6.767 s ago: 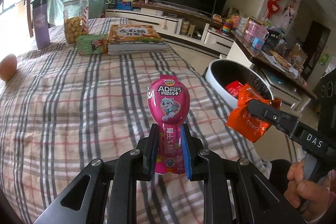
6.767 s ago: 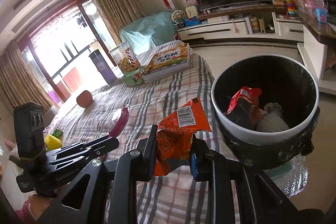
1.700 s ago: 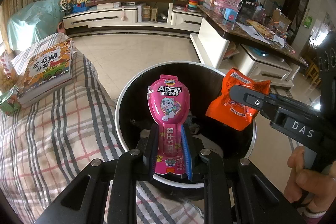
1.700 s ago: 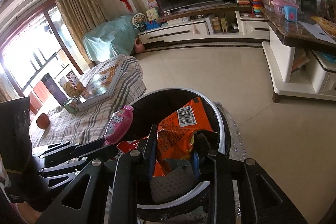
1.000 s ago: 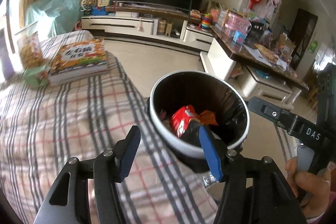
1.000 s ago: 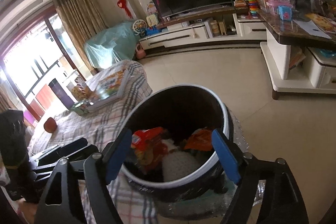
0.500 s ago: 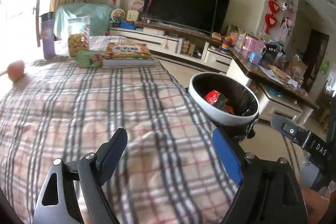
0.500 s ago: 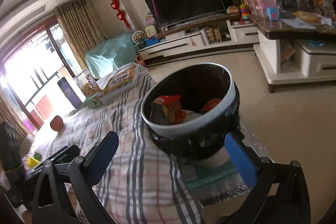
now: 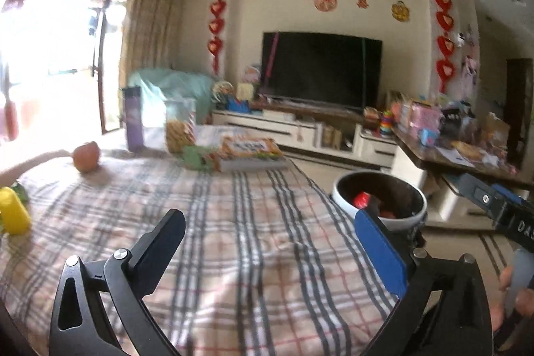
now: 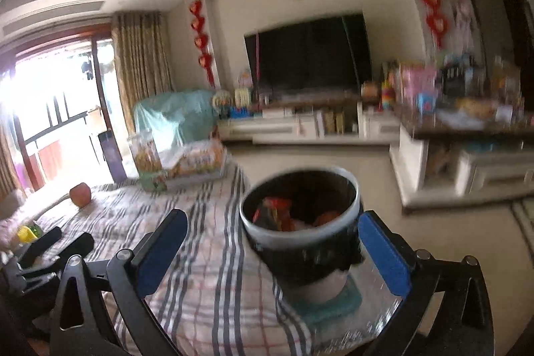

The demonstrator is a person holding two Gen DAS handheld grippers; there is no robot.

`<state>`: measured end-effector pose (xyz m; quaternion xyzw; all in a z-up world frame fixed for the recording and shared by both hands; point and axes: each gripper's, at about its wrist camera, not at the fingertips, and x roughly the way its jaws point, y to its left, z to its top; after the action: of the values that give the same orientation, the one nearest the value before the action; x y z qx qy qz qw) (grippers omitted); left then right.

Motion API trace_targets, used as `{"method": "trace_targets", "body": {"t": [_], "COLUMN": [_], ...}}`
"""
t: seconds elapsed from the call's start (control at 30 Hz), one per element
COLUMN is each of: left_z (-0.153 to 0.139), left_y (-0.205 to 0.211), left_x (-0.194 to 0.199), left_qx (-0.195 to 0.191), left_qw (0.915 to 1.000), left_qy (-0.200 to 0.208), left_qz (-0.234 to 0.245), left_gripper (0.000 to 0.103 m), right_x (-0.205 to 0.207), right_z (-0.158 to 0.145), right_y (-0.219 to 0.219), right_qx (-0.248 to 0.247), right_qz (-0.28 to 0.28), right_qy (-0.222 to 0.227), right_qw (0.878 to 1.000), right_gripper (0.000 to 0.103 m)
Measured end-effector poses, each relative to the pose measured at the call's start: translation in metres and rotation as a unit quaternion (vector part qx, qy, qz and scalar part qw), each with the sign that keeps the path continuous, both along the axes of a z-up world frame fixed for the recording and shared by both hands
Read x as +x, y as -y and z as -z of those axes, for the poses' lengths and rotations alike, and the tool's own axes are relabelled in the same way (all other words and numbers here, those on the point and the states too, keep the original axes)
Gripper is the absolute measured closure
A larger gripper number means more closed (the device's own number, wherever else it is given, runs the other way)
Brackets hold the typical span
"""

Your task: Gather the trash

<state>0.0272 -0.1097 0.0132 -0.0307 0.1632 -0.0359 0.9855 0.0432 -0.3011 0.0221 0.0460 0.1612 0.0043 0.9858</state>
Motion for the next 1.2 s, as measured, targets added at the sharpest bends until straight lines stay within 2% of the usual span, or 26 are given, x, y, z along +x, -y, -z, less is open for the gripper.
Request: {"method": "trace_targets", "body": {"t": [0.17, 0.37, 0.8, 1.2], "left_z": [0.009, 0.021, 0.022, 0.025], "left_y": [0.002, 0.008, 0.000, -0.004], "left_x": [-0.014, -0.008, -0.004, -0.005], "left_qx": [0.011, 0.024, 0.022, 0.025], "left_qw": [0.9997, 0.9990, 0.9986, 0.9984], "left_qy": [0.006, -0.003, -0.003, 0.005], "left_qz": [-0.022, -0.038, -0.048, -0.050], "left_gripper": [0.000, 0.000, 0.000, 0.001], "right_x": [-0.004, -0.002, -0.003, -0.005], "right_z": [0.020, 0.038, 0.043, 0.040], "right_y": [-0.008, -0.022, -0.028, -0.031], "right_qx": [-0.002, -0.011, -0.015, -0.014], "right_qz": [0.008, 0.008, -0.006, -0.015], "right_qy": [0.010, 0.004, -0.014, -0.009], "right_qw": [1.000, 1.000, 1.000, 1.000], "right_gripper": [0.000, 0.000, 0.000, 0.000]}}
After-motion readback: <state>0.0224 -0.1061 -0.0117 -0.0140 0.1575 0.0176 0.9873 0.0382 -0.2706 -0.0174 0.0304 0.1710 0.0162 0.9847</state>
